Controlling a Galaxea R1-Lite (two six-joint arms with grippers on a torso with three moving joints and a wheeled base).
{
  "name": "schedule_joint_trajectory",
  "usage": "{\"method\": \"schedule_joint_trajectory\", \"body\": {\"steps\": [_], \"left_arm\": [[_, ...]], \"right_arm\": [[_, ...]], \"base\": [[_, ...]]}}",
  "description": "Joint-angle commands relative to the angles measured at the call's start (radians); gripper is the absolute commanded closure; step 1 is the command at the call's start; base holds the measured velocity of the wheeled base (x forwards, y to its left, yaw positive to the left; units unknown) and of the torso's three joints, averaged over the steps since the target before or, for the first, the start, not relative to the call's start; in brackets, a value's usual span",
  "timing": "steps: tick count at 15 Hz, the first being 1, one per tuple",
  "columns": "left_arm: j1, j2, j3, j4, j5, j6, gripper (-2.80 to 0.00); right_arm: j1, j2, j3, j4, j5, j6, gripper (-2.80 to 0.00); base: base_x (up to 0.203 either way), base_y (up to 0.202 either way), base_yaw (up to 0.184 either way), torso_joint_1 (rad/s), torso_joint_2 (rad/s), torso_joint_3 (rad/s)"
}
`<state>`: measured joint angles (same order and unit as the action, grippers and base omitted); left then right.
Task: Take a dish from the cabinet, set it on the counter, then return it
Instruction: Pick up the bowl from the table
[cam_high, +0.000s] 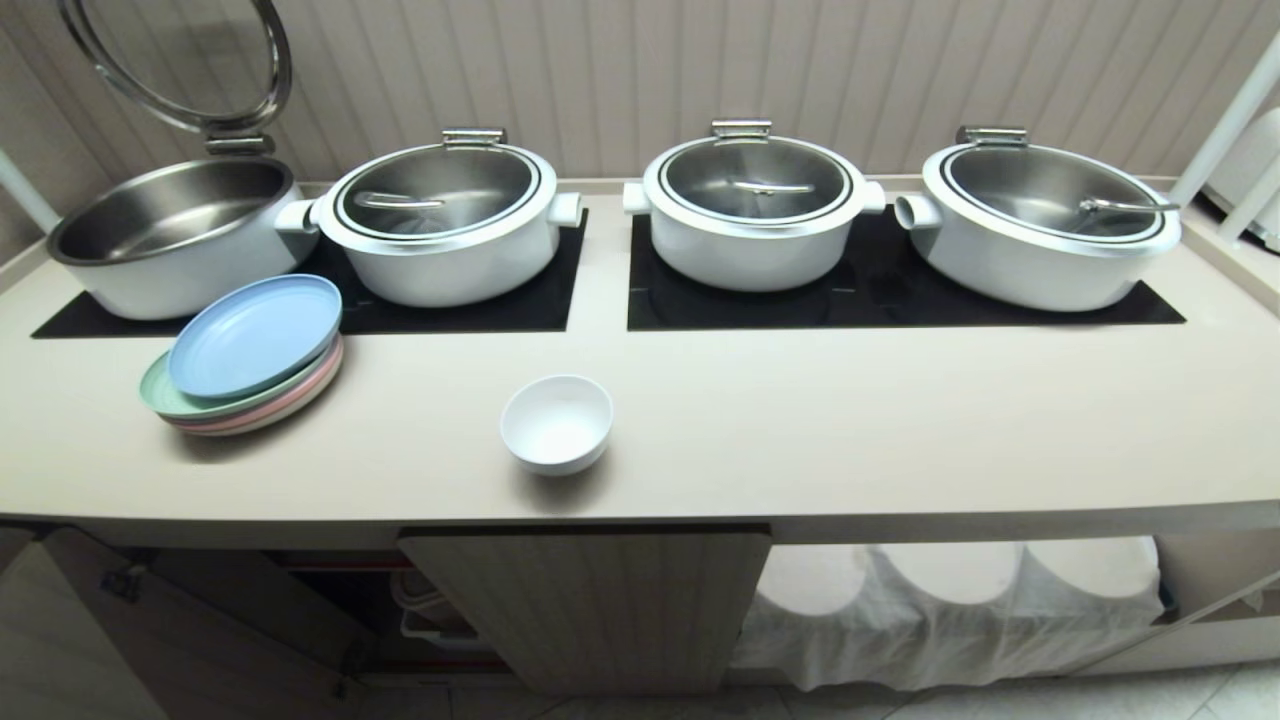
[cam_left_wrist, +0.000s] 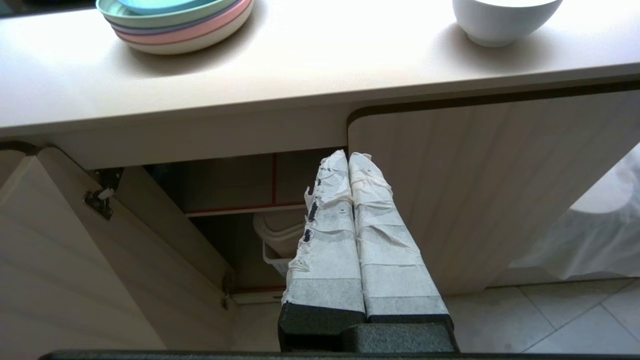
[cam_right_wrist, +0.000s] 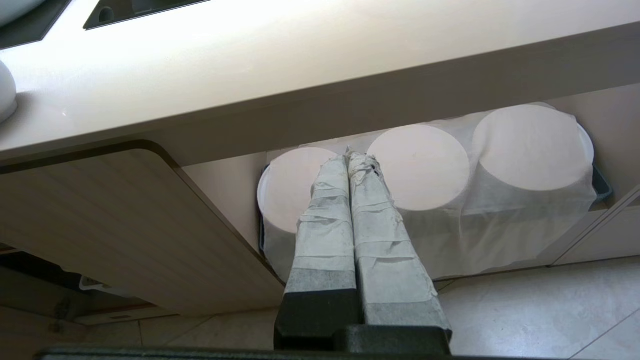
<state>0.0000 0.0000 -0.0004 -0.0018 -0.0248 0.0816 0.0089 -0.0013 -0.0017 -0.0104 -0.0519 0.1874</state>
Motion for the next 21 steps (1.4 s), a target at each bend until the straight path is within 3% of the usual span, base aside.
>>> {"method": "schedule_joint_trajectory", "body": {"steps": [1,7,12,21], "left_arm": [[0.0,0.002,-0.002,-0.026,-0.005,-0.003,0.0],[0.0,0.0,-0.092,-0.015,-0.089,-0.007,0.0],[0.0,0.013,-0.249,0.156,-0.168,-0.008,0.0],[-0.001,0.356,-0.475,0.171,-0.244,-0.009,0.0]], "right_arm": [[0.0,0.001,-0.001,0.0,0.0,0.001,0.0],[0.0,0.001,0.0,0.0,0.0,0.001,0.0],[0.0,0.001,0.0,0.0,0.0,0.001,0.0],[0.002,0.001,0.0,0.0,0.0,0.001,0.0]], "base": [[0.0,0.0,0.0,0.0,0.0,0.0],[0.0,0.0,0.0,0.0,0.0,0.0],[0.0,0.0,0.0,0.0,0.0,0.0],[0.0,0.0,0.0,0.0,0.0,0.0]]}}
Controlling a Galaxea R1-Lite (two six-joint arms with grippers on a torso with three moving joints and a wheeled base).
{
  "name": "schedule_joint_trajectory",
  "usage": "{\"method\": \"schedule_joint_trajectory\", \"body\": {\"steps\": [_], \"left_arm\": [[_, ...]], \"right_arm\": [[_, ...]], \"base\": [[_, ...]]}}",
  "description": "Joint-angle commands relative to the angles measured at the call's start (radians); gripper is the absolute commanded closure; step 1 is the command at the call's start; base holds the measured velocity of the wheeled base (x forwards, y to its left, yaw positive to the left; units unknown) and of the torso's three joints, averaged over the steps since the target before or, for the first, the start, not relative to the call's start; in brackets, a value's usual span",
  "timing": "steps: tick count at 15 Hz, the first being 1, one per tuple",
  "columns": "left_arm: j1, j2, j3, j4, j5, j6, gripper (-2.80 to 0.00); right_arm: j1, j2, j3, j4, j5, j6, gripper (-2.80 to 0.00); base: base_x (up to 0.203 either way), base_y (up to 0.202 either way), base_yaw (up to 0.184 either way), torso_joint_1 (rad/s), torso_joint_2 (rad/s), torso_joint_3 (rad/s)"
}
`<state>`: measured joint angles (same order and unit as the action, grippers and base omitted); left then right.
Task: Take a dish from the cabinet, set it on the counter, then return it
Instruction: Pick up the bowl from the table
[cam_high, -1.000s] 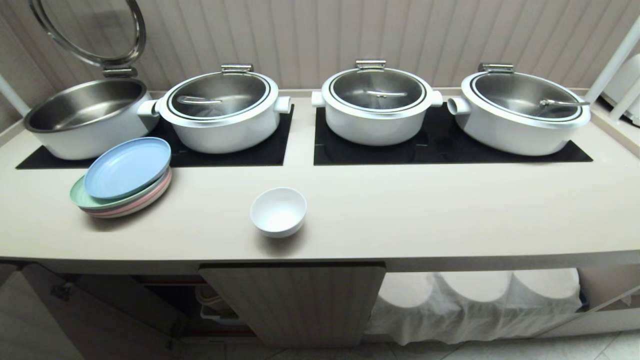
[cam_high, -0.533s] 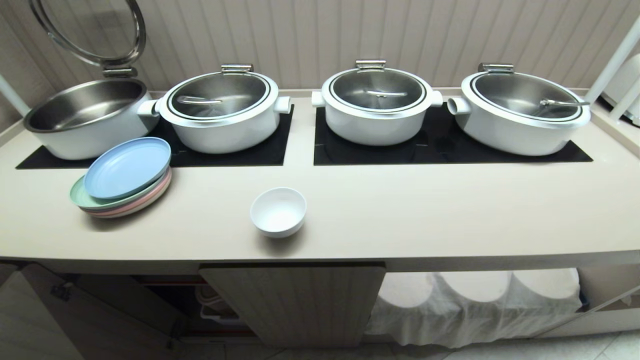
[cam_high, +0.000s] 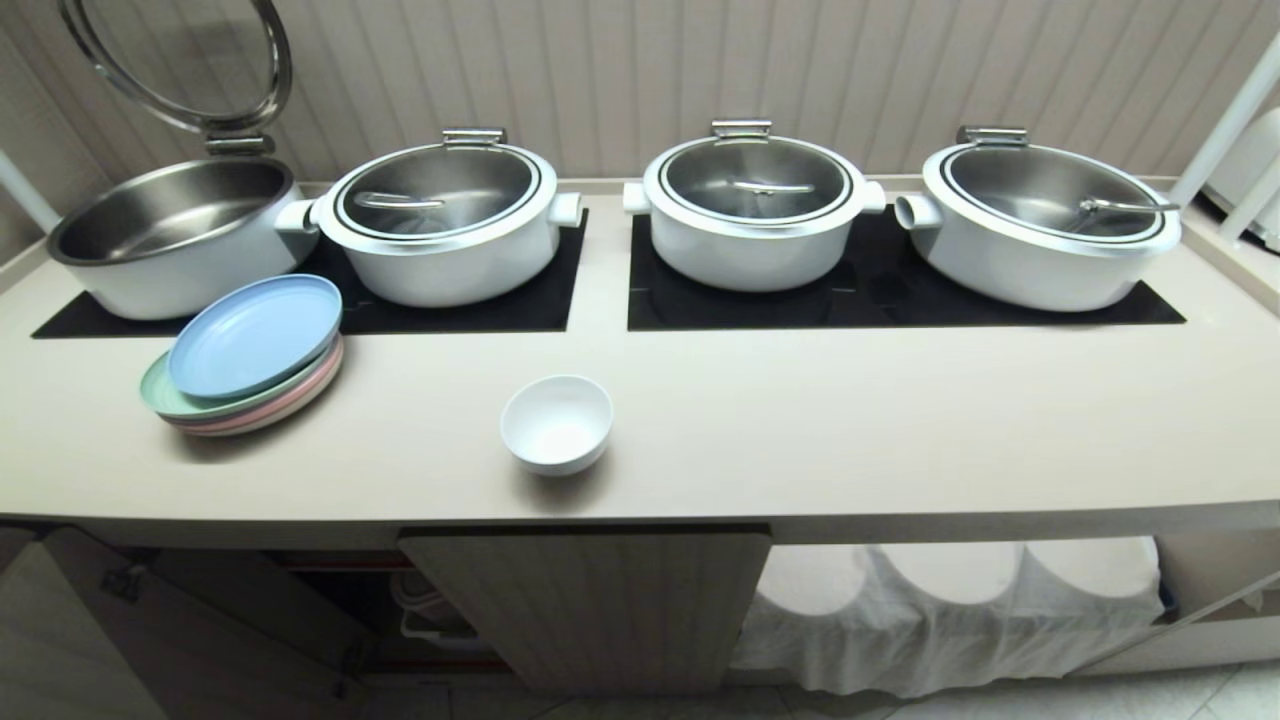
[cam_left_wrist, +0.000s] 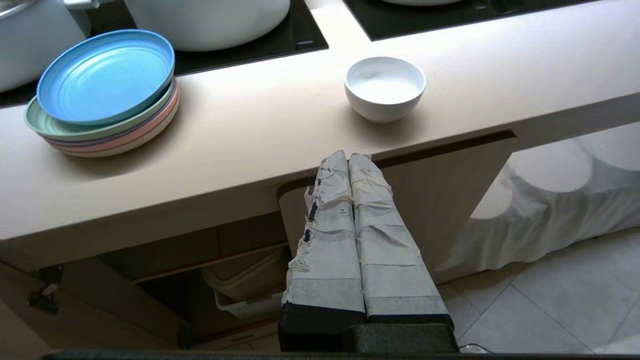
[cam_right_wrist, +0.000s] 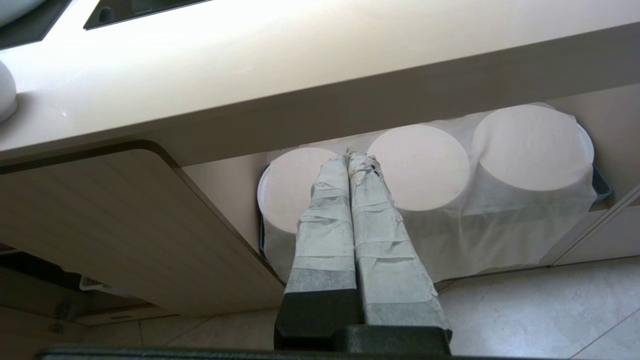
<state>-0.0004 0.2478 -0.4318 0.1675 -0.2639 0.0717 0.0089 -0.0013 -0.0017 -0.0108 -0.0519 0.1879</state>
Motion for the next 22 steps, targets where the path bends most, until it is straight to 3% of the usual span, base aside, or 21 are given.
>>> {"method": "schedule_joint_trajectory", "body": {"steps": [1,5,9,15,18,22], "left_arm": [[-0.001,0.149,-0.079,0.002,-0.011,0.001,0.0],[-0.005,0.351,-0.227,0.003,-0.032,-0.009,0.0],[-0.016,0.57,-0.378,0.004,-0.046,-0.087,0.0],[-0.113,0.859,-0.427,0.035,-0.043,-0.167,0.0],[-0.173,1.005,-0.585,0.156,-0.041,-0.273,0.0],[-0.208,1.217,-0.843,0.373,-0.038,-0.309,0.0]], "right_arm": [[0.0,0.001,0.0,0.0,0.0,0.001,0.0],[0.0,0.001,0.0,0.0,0.0,0.001,0.0],[0.0,0.001,-0.001,0.0,0.0,0.001,0.0],[0.0,0.001,0.0,0.0,0.0,0.001,0.0],[0.0,0.001,0.0,0.0,0.0,0.001,0.0],[0.0,0.001,0.0,0.0,0.0,0.001,0.0]], "base": [[0.0,0.0,0.0,0.0,0.0,0.0],[0.0,0.0,0.0,0.0,0.0,0.0],[0.0,0.0,0.0,0.0,0.0,0.0],[0.0,0.0,0.0,0.0,0.0,0.0],[0.0,0.0,0.0,0.0,0.0,0.0],[0.0,0.0,0.0,0.0,0.0,0.0]]}}
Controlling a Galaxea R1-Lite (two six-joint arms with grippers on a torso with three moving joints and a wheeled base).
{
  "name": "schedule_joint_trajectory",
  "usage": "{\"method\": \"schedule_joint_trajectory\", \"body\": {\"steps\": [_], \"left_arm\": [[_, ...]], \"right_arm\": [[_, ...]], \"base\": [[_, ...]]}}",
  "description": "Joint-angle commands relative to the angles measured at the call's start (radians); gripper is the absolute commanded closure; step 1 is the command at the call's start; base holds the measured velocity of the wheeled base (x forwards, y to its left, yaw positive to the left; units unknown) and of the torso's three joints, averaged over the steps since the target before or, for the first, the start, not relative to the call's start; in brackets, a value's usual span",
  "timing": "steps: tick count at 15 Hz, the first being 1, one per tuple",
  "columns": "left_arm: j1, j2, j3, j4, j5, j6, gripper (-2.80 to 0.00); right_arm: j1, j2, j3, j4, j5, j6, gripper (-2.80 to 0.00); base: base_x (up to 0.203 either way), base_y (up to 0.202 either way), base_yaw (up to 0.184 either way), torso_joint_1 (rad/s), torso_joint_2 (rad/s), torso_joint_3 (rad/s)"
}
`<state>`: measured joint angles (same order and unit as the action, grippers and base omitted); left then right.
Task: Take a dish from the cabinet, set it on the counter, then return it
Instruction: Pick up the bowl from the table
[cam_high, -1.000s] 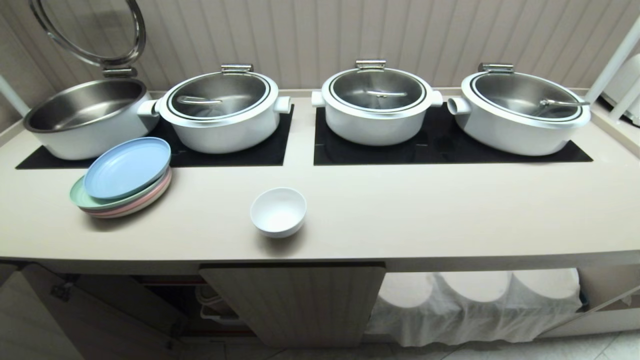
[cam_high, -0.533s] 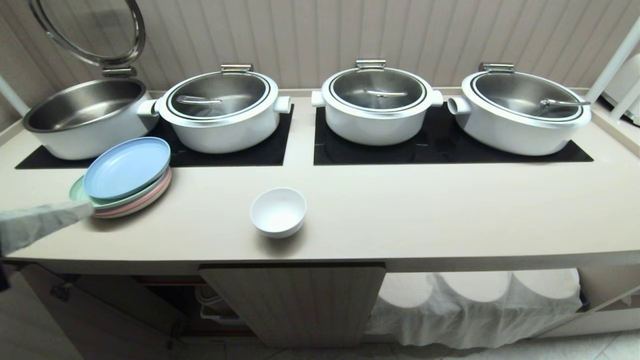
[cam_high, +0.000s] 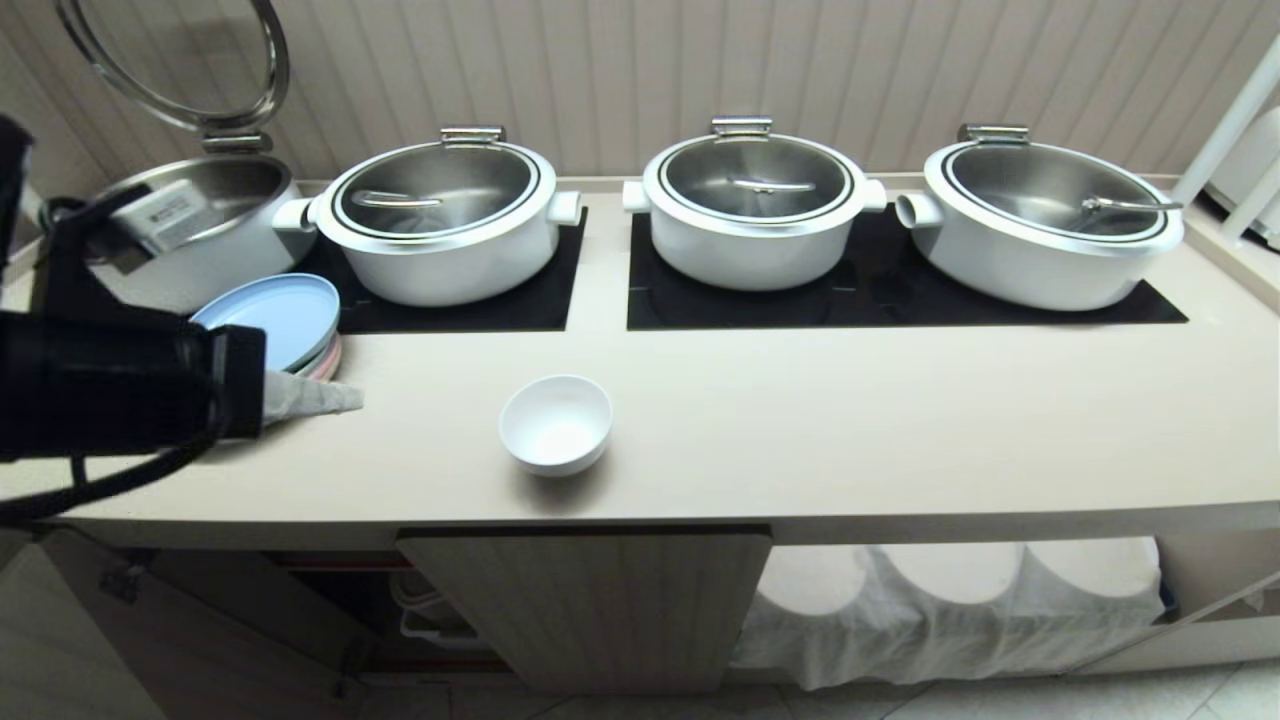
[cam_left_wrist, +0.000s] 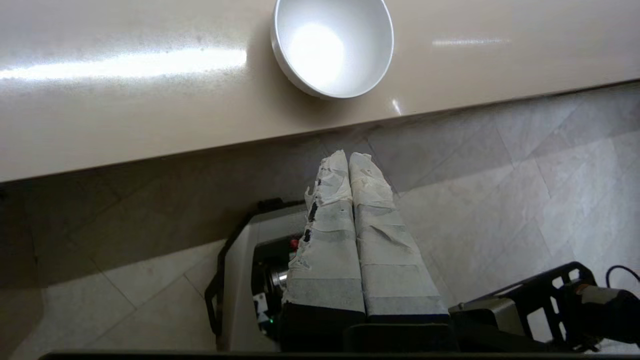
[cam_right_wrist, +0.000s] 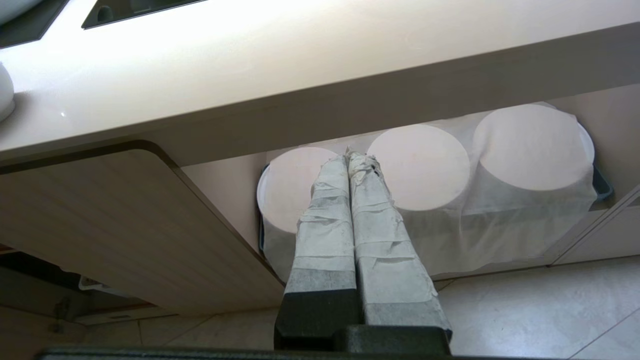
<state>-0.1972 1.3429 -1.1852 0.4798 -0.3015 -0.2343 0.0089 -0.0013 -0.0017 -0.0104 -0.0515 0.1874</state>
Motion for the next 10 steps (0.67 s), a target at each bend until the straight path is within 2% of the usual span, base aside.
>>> {"method": "schedule_joint_trajectory", "body": {"steps": [1,4,6,10], "left_arm": [[-0.016,0.166,-0.167,0.137,0.002,-0.004,0.0],[-0.031,0.322,-0.353,0.319,0.012,-0.005,0.0],[-0.04,0.411,-0.436,0.347,0.045,-0.005,0.0],[-0.102,0.545,-0.542,0.391,0.179,-0.006,0.0]], "right_arm": [[0.0,0.001,0.0,0.0,-0.001,0.001,0.0],[0.0,0.001,-0.001,0.0,-0.001,0.001,0.0],[0.0,0.001,0.0,0.0,-0.001,0.001,0.0],[0.0,0.001,0.0,0.0,-0.001,0.001,0.0]], "base": [[0.0,0.0,0.0,0.0,0.0,0.0],[0.0,0.0,0.0,0.0,0.0,0.0],[0.0,0.0,0.0,0.0,0.0,0.0],[0.0,0.0,0.0,0.0,0.0,0.0]]}}
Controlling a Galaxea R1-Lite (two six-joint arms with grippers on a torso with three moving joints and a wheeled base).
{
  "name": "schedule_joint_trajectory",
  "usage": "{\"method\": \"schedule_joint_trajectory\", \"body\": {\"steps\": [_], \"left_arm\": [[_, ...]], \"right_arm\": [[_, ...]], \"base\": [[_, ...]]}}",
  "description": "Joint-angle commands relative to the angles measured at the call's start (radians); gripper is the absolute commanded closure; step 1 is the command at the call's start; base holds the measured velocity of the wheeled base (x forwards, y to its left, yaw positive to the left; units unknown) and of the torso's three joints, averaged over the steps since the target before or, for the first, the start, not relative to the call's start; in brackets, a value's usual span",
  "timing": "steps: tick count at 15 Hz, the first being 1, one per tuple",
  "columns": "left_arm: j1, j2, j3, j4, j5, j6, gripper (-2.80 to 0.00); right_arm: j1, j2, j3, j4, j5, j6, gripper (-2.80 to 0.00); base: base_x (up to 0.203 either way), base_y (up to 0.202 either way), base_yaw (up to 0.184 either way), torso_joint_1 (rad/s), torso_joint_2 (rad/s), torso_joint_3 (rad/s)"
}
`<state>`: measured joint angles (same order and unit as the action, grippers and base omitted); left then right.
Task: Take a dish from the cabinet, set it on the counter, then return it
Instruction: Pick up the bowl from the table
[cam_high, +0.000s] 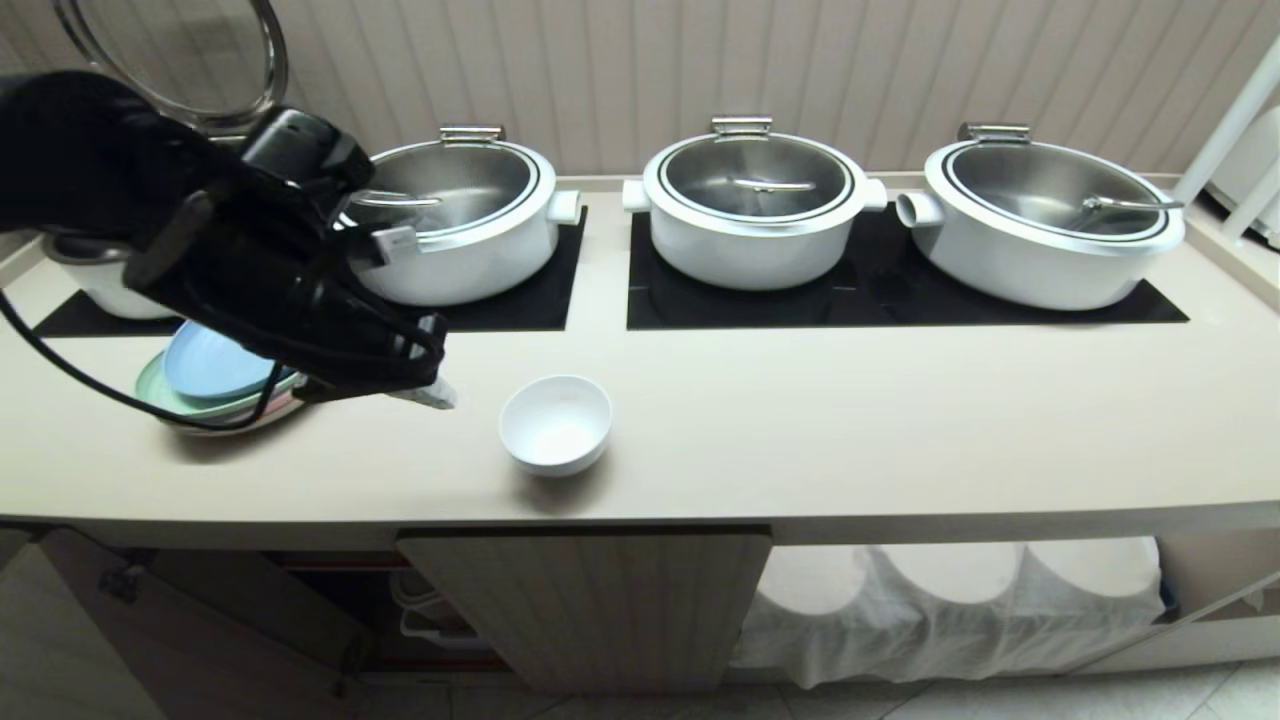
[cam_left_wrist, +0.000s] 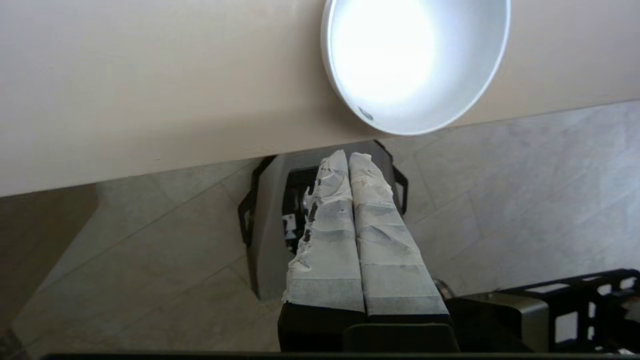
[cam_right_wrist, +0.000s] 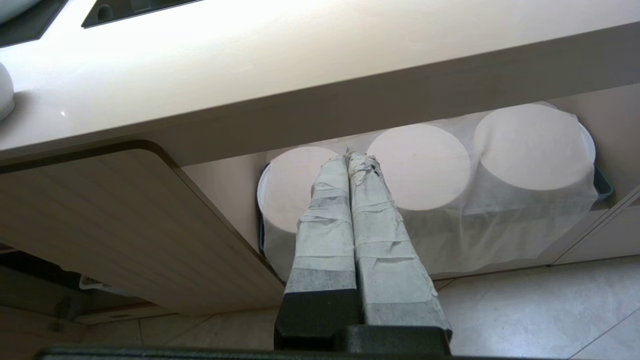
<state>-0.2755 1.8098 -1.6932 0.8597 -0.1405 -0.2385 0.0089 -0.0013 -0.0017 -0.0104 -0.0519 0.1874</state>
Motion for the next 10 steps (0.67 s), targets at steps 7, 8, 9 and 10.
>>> {"method": "schedule_joint_trajectory", "body": {"steps": [7,8,9,10], "left_arm": [[-0.045,0.143,-0.099,0.016,0.03,-0.004,-2.8],[-0.049,0.143,-0.097,0.016,0.03,-0.004,-2.8],[-0.05,0.143,-0.098,0.016,0.03,-0.004,-2.8],[-0.051,0.143,-0.101,0.015,0.029,-0.004,-2.8]], "right_arm": [[0.0,0.001,0.0,0.0,0.0,0.001,0.0],[0.0,0.001,0.0,0.0,0.0,0.001,0.0],[0.0,0.001,0.0,0.0,0.0,0.001,0.0],[0.0,0.001,0.0,0.0,0.0,0.001,0.0]], "base": [[0.0,0.0,0.0,0.0,0.0,0.0],[0.0,0.0,0.0,0.0,0.0,0.0],[0.0,0.0,0.0,0.0,0.0,0.0],[0.0,0.0,0.0,0.0,0.0,0.0]]}}
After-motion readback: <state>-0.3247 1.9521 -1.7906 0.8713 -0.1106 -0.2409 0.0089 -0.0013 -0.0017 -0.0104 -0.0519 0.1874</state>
